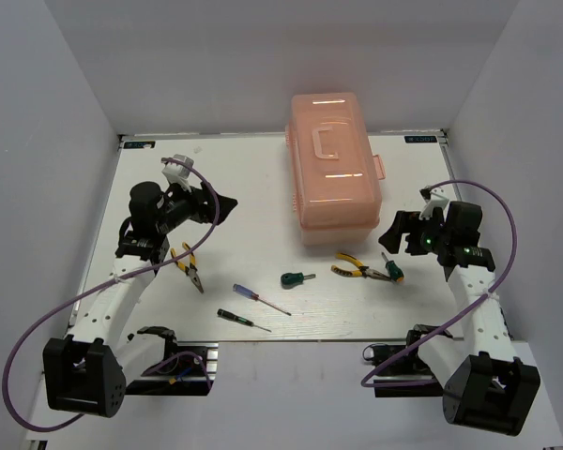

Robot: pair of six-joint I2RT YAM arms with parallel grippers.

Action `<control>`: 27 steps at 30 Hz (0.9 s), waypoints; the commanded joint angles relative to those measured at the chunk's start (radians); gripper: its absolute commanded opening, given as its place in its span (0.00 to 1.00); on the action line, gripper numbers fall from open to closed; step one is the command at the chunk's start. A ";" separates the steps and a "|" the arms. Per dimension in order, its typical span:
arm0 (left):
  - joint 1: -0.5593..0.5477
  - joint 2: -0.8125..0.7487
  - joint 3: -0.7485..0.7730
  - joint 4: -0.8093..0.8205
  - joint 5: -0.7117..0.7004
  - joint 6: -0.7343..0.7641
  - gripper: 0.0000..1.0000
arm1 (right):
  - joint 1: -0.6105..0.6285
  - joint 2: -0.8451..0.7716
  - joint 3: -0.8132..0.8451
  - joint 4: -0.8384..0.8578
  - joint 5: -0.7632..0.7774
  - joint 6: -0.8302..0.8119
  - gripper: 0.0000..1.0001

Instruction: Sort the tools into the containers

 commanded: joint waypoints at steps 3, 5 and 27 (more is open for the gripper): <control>0.003 0.001 -0.007 0.016 0.024 0.000 1.00 | -0.004 -0.002 0.027 0.030 0.009 0.008 0.90; 0.003 0.001 -0.007 0.016 0.024 0.000 1.00 | -0.004 -0.001 0.028 0.030 0.007 -0.004 0.90; 0.001 0.078 0.013 0.022 0.047 0.009 0.72 | -0.002 -0.005 0.007 -0.052 -0.115 -0.212 0.48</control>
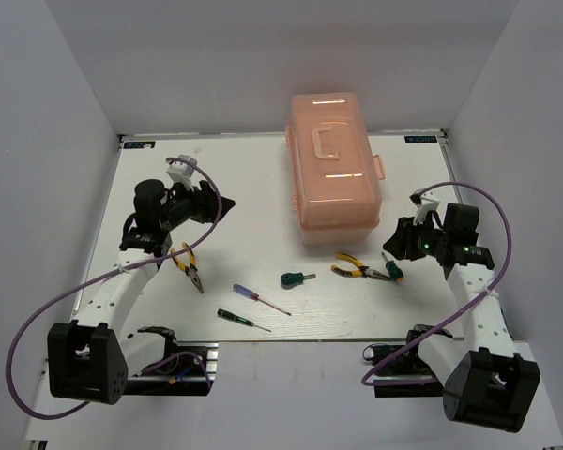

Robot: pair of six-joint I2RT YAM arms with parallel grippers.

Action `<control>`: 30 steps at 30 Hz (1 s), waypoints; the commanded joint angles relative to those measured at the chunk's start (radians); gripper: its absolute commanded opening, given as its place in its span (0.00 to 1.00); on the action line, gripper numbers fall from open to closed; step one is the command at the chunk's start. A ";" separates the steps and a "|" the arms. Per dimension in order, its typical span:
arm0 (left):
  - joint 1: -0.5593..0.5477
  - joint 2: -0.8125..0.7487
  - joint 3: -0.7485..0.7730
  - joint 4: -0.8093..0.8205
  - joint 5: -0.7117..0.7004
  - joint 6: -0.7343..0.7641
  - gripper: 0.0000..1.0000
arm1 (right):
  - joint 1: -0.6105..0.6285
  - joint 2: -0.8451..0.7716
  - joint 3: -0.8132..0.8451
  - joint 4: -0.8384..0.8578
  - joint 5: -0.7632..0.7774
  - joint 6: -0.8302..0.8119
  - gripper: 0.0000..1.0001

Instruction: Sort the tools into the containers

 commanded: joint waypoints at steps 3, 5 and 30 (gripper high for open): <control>-0.005 0.053 0.026 0.012 0.058 -0.019 0.79 | 0.003 -0.040 0.035 -0.008 -0.029 -0.033 0.69; -0.005 0.063 0.035 0.043 0.070 -0.040 0.79 | 0.005 -0.044 0.061 -0.004 -0.028 -0.005 0.71; -0.014 0.253 0.097 0.254 0.196 -0.278 0.64 | 0.233 0.505 0.824 0.058 0.011 0.318 0.17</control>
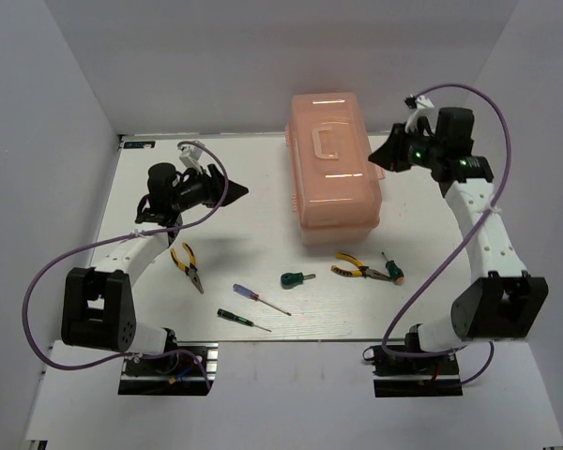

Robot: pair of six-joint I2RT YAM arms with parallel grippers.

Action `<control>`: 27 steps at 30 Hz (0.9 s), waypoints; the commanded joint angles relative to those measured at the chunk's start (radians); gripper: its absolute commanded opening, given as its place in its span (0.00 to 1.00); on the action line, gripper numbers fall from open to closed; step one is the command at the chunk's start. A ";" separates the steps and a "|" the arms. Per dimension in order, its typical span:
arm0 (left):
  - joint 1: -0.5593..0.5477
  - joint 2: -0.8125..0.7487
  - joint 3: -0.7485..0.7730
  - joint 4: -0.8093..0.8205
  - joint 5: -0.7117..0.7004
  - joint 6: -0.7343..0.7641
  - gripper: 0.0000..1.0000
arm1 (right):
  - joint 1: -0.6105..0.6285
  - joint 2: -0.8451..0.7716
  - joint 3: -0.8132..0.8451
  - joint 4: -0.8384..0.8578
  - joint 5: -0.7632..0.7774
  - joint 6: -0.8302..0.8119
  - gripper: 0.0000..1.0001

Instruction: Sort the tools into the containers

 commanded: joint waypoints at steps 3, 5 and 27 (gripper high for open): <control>-0.003 -0.025 -0.018 0.059 0.035 -0.027 0.66 | 0.118 0.170 0.237 0.006 0.092 0.082 0.22; -0.003 -0.014 -0.018 0.068 0.044 -0.027 0.67 | 0.175 0.206 0.335 -0.005 0.111 0.087 0.24; -0.003 -0.005 -0.059 0.195 0.113 -0.046 0.76 | 0.381 0.456 0.526 -0.011 0.539 0.159 0.52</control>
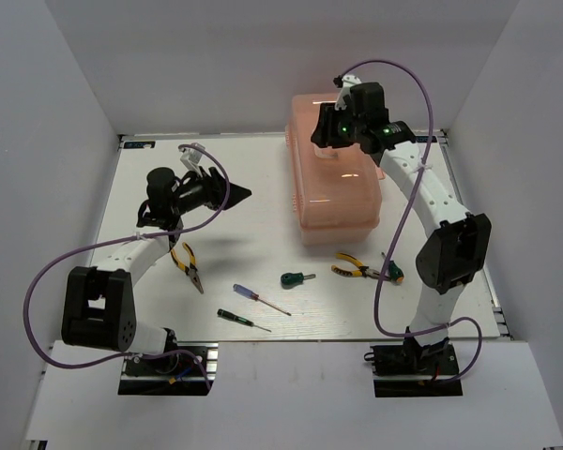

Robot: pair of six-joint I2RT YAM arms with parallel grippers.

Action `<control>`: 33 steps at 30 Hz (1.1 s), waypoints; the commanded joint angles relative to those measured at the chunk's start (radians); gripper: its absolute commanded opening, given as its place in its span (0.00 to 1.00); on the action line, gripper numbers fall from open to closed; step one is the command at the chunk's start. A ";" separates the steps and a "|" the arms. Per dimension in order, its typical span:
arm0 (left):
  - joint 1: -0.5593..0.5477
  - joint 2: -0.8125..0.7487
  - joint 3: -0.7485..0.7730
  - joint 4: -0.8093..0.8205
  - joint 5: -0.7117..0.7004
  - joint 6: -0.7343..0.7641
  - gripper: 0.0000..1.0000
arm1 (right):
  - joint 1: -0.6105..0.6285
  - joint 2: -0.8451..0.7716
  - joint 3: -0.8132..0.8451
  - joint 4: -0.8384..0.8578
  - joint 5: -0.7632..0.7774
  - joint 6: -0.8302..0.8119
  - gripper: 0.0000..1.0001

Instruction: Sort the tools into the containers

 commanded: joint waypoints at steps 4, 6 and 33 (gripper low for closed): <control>-0.003 0.004 -0.006 0.047 0.036 -0.020 0.76 | 0.020 0.026 0.065 0.028 0.109 0.002 0.52; -0.003 0.013 -0.006 0.047 0.036 -0.020 0.76 | 0.028 0.039 0.068 0.026 0.123 0.002 0.52; -0.003 0.032 -0.015 0.104 0.073 -0.058 0.76 | 0.025 0.125 0.072 -0.005 0.150 0.174 0.53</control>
